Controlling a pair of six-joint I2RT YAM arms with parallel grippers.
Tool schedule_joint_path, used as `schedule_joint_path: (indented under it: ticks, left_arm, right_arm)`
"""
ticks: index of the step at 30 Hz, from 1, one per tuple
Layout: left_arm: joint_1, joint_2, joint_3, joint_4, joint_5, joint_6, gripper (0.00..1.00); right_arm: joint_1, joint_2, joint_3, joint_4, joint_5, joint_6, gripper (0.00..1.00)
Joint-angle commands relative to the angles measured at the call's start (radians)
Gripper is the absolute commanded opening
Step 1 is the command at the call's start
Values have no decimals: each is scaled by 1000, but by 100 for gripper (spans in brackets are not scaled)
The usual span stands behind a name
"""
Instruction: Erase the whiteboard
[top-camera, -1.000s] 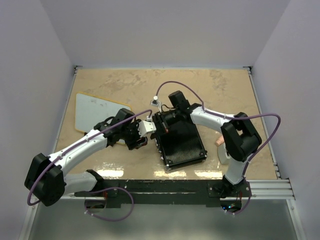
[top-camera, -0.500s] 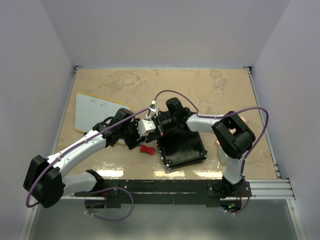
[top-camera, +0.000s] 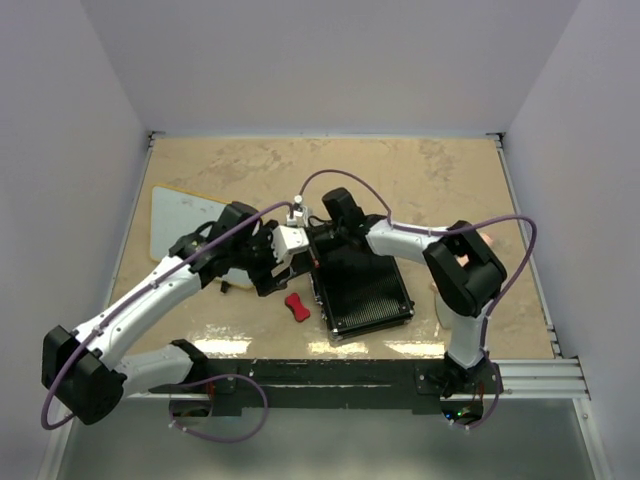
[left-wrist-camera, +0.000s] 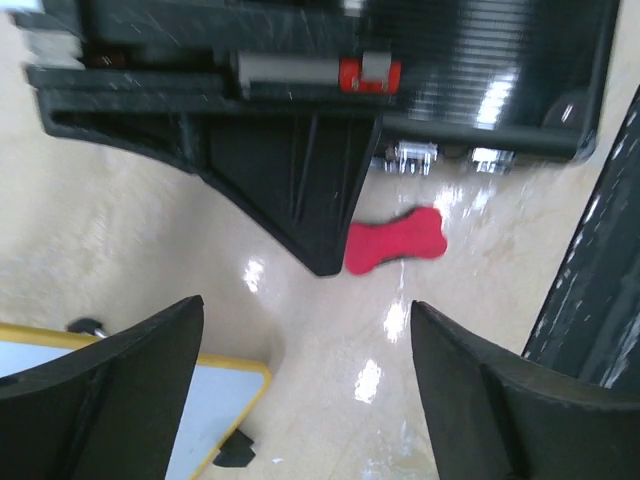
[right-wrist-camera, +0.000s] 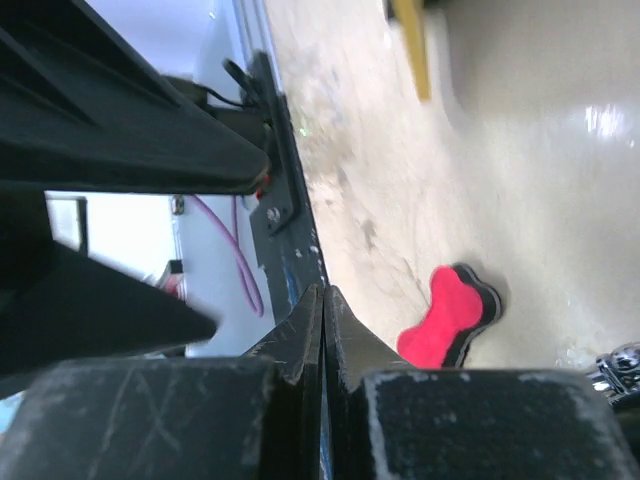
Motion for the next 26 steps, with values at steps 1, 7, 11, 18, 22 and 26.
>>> schedule_joint_path:
  ticks: [1,7,11,18,22,26]
  left_arm:
    - [39,-38,213,-81,110,-22,96]
    - [275,98,509,-151,205,-121,100]
    - [447,230,652,-122,198,-273,100]
    - [637,370,819,-76,155,-410,100]
    - [639,380,793,-41,129,-413,100]
    - [680,400,778,-32,204,-425,100]
  right_arm:
    - [-60,-129,146,-68,43,-121,0]
    - [-244,-226,263,-140,89,-193,18]
    - [-364,-306,274,-157,188,-226,64]
    - [-614,-421,187,-103,305,-172,95]
    - [-640,-450,154,-99,353,-181,96]
    - [-652,-438,185,-109,363,-192,99]
